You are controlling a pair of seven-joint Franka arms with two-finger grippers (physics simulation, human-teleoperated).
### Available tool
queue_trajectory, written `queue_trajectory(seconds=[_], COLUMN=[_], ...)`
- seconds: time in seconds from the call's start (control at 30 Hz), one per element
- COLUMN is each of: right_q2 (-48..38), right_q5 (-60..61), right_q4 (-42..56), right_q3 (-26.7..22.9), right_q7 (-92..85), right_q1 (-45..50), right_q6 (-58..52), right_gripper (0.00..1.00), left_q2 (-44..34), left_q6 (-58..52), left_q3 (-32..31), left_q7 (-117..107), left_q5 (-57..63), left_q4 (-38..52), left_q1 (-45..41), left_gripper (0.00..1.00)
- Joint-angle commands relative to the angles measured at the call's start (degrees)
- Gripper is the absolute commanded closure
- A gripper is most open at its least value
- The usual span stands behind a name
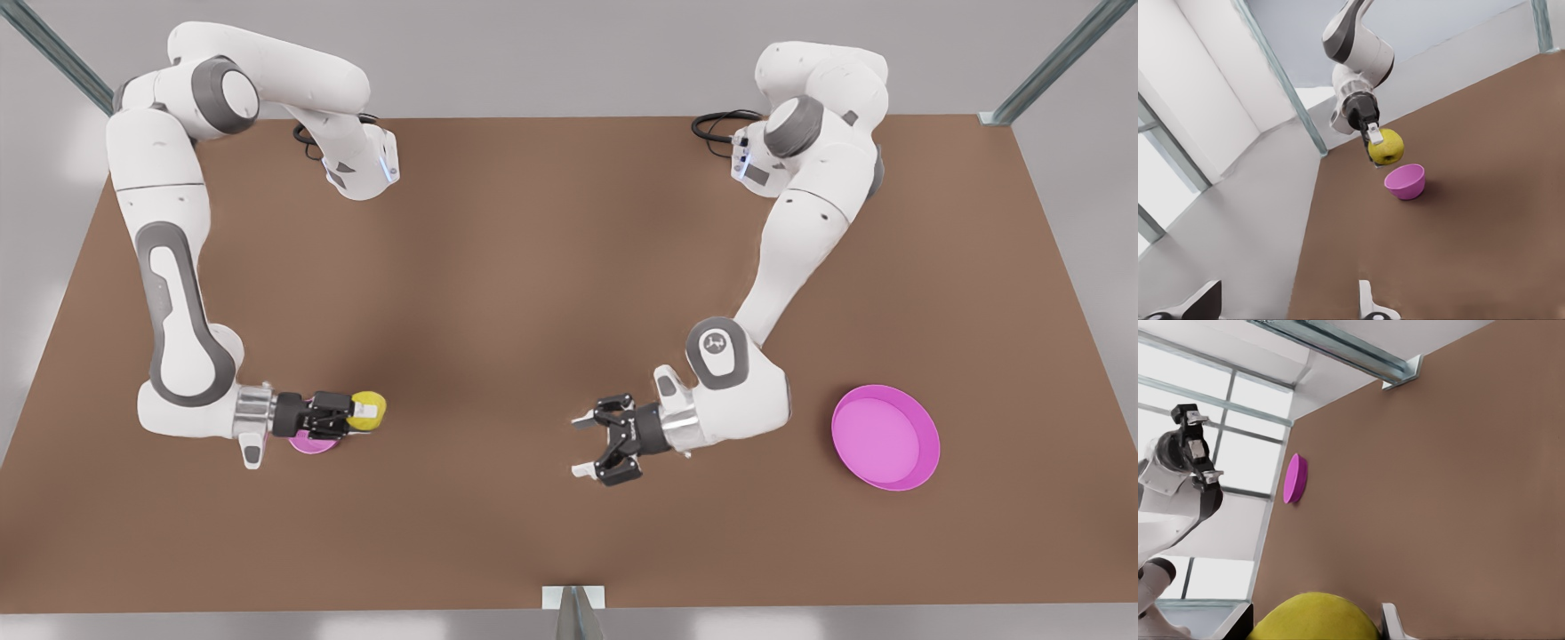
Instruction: Use the left arm to pick up the apple from the plate, transfer it to the gripper of the right arm, and then use the right arm to place it into the bowl
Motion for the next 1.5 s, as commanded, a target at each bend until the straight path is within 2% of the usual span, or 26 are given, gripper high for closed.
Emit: queue_trajectory(seconds=[0.0, 0.1, 0.2, 0.27, 0.3, 0.33, 0.37, 0.4, 0.53, 0.83, 0.87, 0.9, 0.93, 1.07, 1.13, 1.17, 1.23, 1.27, 1.33, 1.37, 1.4, 1.43, 1.47], right_q2=[-0.43, -0.43, -0.26, -0.08, -0.08, 0.09, 0.36, 0.71, 2.47, 3.61, 3.52, 3.52, 3.52, 3.08, 0.71, -3.32, -13.95, -19.58, -22.32, -26.61, -30.75, -32.6, -34.54], right_q5=[-8.03, -14.54, -19.9, -24.21, -25.18, -26.05, -26.5, -26.5, -27.73, -29.49, -29.49, -29.4, -29.49, -29.92, -39.83, -45.91, -54.18, -57.96, -59.02, -58.76, -57.27, -53.31, -53.31], right_q4=[0.23, 1.73, 2.69, 2.78, 2.7, 2.61, 2.52, 2.43, 2.26, 0.94, 0.76, 0.59, 0.59, 1.28, 10.67, 14.91, 15.09, 14.91, 14.38, 11.58, 9.29, 7.71, 3.84], right_q3=[0.18, 0.0, -0.44, -0.61, -0.61, -0.7, -0.7, -0.7, -0.7, -0.88, -0.88, -0.88, -0.79, -0.79, -0.7, -0.7, 0.44, 1.93, 4.31, 2.82, -12.0, -23.45, -25.04], right_q7=[1.53, 1.52, 1.52, 1.61, 1.52, 1.52, 1.18, 1.0, 0.82, 0.21, 0.12, 0.29, 0.21, 0.29, 5.37, 10.92, 19.08, 27.52, 34.57, 35.18, 36.24, 36.86, 39.13], right_q1=[-2.03, -4.41, -4.67, -4.67, -4.67, -4.67, -4.58, -4.41, -3.7, -4.32, -4.32, -4.58, -4.67, -5.02, -5.11, -5.02, -4.23, -3.35, -3.0, -1.95, 10.32, 19.31, 20.11], right_q6=[-2.13, -2.75, -0.47, 2.26, 3.31, 5.42, 7.62, 8.58, 14.21, 14.39, 14.04, 13.34, 12.98, 11.67, 0.62, -6.08, -7.32, -14.16, -17.87, -18.57, -19.71, -20.5, -20.5], right_gripper=[0.3, 0.3, 0.3, 0.3, 0.3, 0.3, 0.3, 0.3, 0.3, 0.28, 0.25, 0.04, 0.0, 0.0, 0.0, 0.0, 0.0, 0.0, 0.0, 0.0, 0.0, 0.0, 0.0], left_q2=[-4.89, -12.46, -17.38, -22.21, -25.36, -35.01, -41.98, -42.96, -41.03, -35.31, -35.31, -35.23, -35.31, -35.23, -35.23, -34.52, -33.47, -33.29, -33.29, -33.29, -33.29, -33.29, -33.29], left_q6=[-31.04, -49.78, -54.1, -55.94, -55.68, -47.89, -42.15, -42.15, -35.64, -35.46, -35.55, -35.55, -35.55, -35.55, -35.55, -35.55, -35.47, -35.47, -35.55, -35.55, -35.82, -36.34, -37.31], left_q3=[0.0, 0.09, 0.0, 0.09, 4.45, 19.9, 27.5, 27.68, 27.68, 27.68, 27.68, 27.68, 27.68, 27.6, 27.6, 27.6, 27.51, 27.51, 27.51, 27.51, 27.51, 27.51, 27.51], left_q7=[-75.09, -80.38, -96.8, -107.71, -107.81, -107.98, -110.6, -114.03, -137.42, -145.07, -145.51, -145.51, -145.51, -145.51, -145.51, -145.25, -144.55, -141.91, -138.66, -136.99, -135.32, -135.05, -135.05], left_q5=[36.31, 59.33, 61.2, 58.94, 54.02, 43.66, 37.75, 37.47, 37.56, 38.88, 38.62, 38.7, 38.79, 38.7, 38.7, 38.88, 38.88, 38.88, 38.88, 38.88, 38.88, 38.88, 38.79], left_q4=[-0.04, -0.04, -0.04, -0.04, -1.87, -14.14, -23.67, -24.21, -24.74, -21.84, -21.75, -21.84, -21.84, -21.84, -21.84, -21.75, -20.79, -20.7, -20.7, -20.7, -20.7, -20.7, -20.7], left_q1=[5.32, 12.0, 19.56, 20.88, 20.36, 12.47, 7.97, 7.79, 6.73, 7.08, 6.82, 6.82, 6.73, 6.73, 6.38, 6.38, 6.03, 5.94, 6.03, 6.03, 6.12, 6.03, 6.12], left_gripper=[0.0, 0.0, 0.0, 0.0, 0.0, 0.0, 0.0, 0.0, 0.0, 0.0, 0.0, 0.0, 0.0, 0.0, 0.0, 0.0, 0.0, 0.0, 0.0, 0.0, 0.0, 0.0, 0.0])
